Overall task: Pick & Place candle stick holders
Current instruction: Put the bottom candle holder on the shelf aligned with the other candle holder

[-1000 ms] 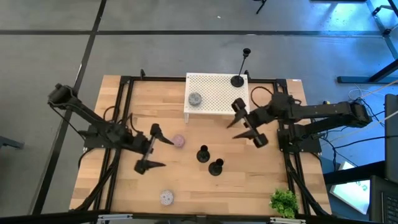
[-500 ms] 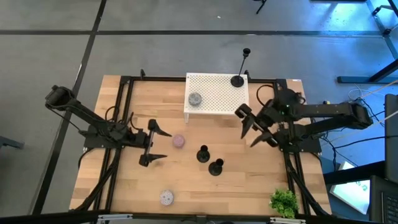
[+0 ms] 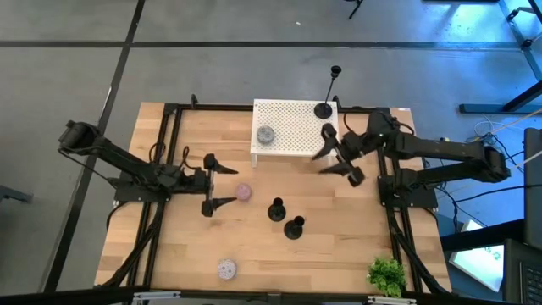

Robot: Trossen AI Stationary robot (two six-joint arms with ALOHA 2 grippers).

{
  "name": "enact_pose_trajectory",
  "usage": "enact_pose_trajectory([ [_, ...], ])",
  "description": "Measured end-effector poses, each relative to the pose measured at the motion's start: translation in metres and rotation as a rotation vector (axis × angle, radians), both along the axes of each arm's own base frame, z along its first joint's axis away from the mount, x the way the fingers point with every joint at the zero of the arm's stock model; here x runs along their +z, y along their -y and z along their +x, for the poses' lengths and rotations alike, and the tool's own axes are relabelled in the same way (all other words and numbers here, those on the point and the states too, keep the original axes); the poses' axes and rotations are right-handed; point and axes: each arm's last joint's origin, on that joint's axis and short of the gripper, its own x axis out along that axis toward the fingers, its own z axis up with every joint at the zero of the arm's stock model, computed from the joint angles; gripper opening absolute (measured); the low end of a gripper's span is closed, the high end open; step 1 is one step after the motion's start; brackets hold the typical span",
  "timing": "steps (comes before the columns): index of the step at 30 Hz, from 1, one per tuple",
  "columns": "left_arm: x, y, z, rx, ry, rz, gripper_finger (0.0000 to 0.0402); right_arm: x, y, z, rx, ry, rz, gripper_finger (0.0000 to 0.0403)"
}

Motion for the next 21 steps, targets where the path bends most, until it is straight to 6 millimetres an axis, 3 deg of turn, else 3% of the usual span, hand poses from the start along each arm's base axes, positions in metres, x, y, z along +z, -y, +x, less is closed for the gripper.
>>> enact_pose_trajectory([
  [4, -0.003, 0.001, 0.003, -0.002, -0.007, -0.010, 0.0400, -0.001, 0.001, -0.007, -0.273, -0.067, 0.025, 0.0193],
  [9, -0.003, 0.002, 0.007, -0.004, 0.032, -0.052, 0.0400, 0.008, -0.002, -0.022, -0.303, -0.034, 0.000, 0.0193],
  [13, 0.014, -0.006, 0.008, 0.044, 0.210, 0.034, 0.0400, 0.012, -0.004, -0.028, -0.258, 0.004, -0.056, 0.0193],
  [17, 0.040, -0.027, 0.001, 0.106, 0.495, 0.101, 0.0400, 0.012, -0.004, -0.028, -0.248, 0.006, -0.069, 0.0193],
  [21, 0.058, -0.042, -0.001, 0.053, 0.651, 0.115, 0.0400, 0.005, -0.003, -0.023, -0.246, -0.052, -0.065, 0.0193],
])
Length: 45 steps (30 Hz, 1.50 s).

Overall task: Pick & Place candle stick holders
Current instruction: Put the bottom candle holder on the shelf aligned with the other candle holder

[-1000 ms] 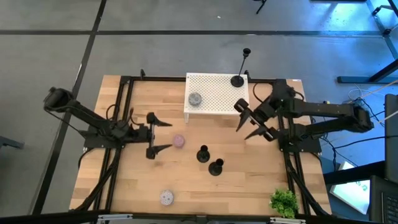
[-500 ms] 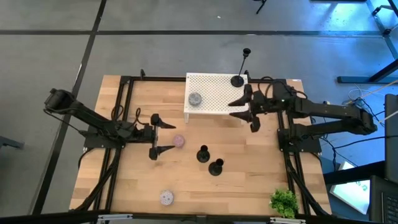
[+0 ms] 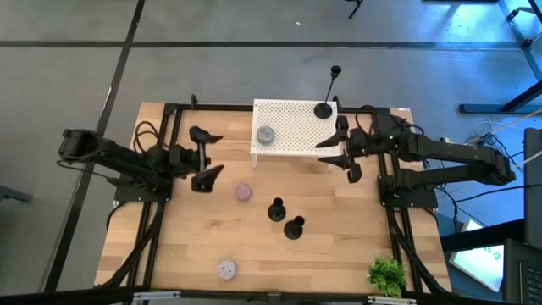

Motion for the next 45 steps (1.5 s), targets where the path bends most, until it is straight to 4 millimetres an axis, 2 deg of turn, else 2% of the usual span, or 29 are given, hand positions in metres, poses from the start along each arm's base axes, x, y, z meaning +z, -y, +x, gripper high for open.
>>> enact_pose_trajectory([
  [2, 0.003, -0.001, 0.004, -0.089, -0.011, 0.038, 0.0400, -0.002, 0.001, 0.002, -0.012, -0.009, 0.003, 0.0193],
  [5, 0.000, 0.002, 0.013, -0.229, -0.115, 0.115, 0.0400, -0.002, 0.003, 0.002, -0.072, -0.020, 0.011, 0.0193],
  [11, 0.016, -0.002, 0.026, -0.344, -0.183, 0.123, 0.0400, -0.017, 0.006, 0.000, -0.206, -0.013, 0.098, 0.0193],
  [16, 0.024, -0.001, 0.034, -0.417, -0.252, 0.125, 0.0400, -0.025, 0.005, -0.016, -0.289, 0.016, 0.152, 0.0193],
  [21, 0.027, -0.001, 0.036, -0.422, -0.263, 0.111, 0.0400, -0.035, 0.004, -0.041, -0.431, 0.056, 0.212, 0.0193],
  [26, 0.027, -0.007, 0.036, -0.380, -0.265, -0.054, 0.0400, -0.045, 0.004, -0.057, -0.545, 0.023, 0.283, 0.0193],
  [30, 0.026, -0.020, 0.036, -0.385, -0.277, -0.142, 0.0400, -0.046, 0.001, -0.056, -0.448, -0.006, 0.292, 0.0193],
  [34, 0.016, -0.029, 0.039, -0.445, -0.411, -0.167, 0.0400, -0.045, -0.003, -0.052, -0.285, -0.018, 0.307, 0.0193],
  [39, -0.002, -0.031, 0.040, -0.549, -0.596, -0.035, 0.0400, -0.043, -0.006, -0.050, -0.168, -0.006, 0.313, 0.0193],
  [45, -0.005, -0.041, 0.039, -0.495, -0.623, -0.026, 0.0400, -0.042, -0.006, -0.050, -0.155, 0.002, 0.309, 0.0193],
])
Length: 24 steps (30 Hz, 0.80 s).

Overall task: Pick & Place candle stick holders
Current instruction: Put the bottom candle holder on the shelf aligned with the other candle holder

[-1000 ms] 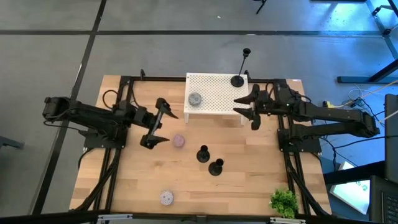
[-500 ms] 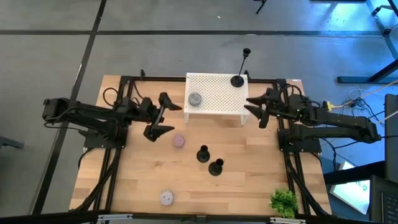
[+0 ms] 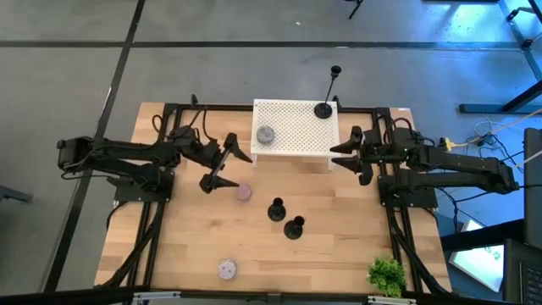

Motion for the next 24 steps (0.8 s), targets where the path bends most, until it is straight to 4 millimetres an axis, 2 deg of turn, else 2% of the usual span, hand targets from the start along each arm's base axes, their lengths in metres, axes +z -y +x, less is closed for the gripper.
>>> enact_pose_trajectory([
  [4, -0.004, 0.001, 0.000, -0.006, -0.042, -0.016, 0.0400, -0.007, -0.001, 0.002, 0.039, -0.063, 0.001, 0.0193],
  [10, -0.004, 0.012, 0.002, -0.059, -0.034, 0.010, 0.0400, -0.026, -0.009, 0.015, 0.151, -0.227, 0.024, 0.0193],
  [19, -0.004, 0.023, 0.003, -0.094, -0.003, 0.066, 0.0400, -0.040, -0.026, 0.037, 0.268, -0.275, -0.047, 0.0193],
  [24, -0.002, 0.026, 0.003, -0.107, -0.003, 0.055, 0.0400, -0.051, -0.036, 0.045, 0.308, -0.354, -0.003, 0.0193],
])
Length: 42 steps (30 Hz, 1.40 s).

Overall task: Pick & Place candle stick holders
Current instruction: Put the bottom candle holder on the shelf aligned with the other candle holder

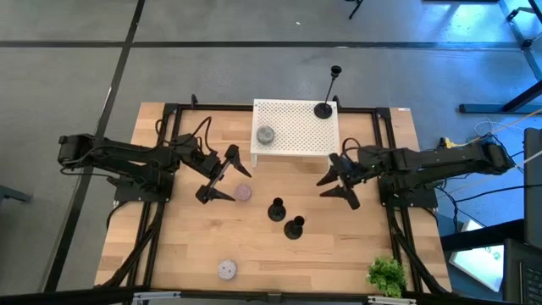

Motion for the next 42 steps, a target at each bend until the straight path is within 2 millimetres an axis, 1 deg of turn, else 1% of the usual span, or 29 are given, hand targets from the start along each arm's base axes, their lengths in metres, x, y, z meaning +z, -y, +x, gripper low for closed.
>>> enact_pose_trajectory([
  [4, 0.004, 0.000, 0.001, 0.000, 0.009, -0.007, 0.0400, -0.012, -0.009, 0.005, -0.002, -0.097, 0.026, 0.0193],
  [7, 0.004, 0.000, 0.001, 0.001, 0.004, -0.023, 0.0400, -0.022, -0.018, 0.011, 0.034, -0.147, 0.022, 0.0193],
  [15, 0.008, 0.000, 0.001, 0.002, 0.042, -0.022, 0.0400, -0.039, -0.035, 0.029, 0.077, -0.170, 0.040, 0.0193],
  [20, 0.009, 0.000, 0.000, 0.002, 0.048, -0.021, 0.0400, -0.042, -0.047, 0.038, 0.107, -0.112, 0.054, 0.0193],
  [28, 0.009, 0.000, 0.000, 0.002, 0.055, -0.020, 0.0400, -0.052, -0.062, 0.044, 0.064, -0.090, -0.022, 0.0193],
  [35, 0.010, 0.000, 0.000, 0.002, 0.063, -0.019, 0.0400, -0.059, -0.066, 0.051, 0.071, -0.065, -0.026, 0.0193],
  [42, 0.011, 0.000, 0.000, 0.002, 0.069, -0.019, 0.0400, -0.056, -0.067, 0.053, 0.078, -0.025, -0.025, 0.0193],
])
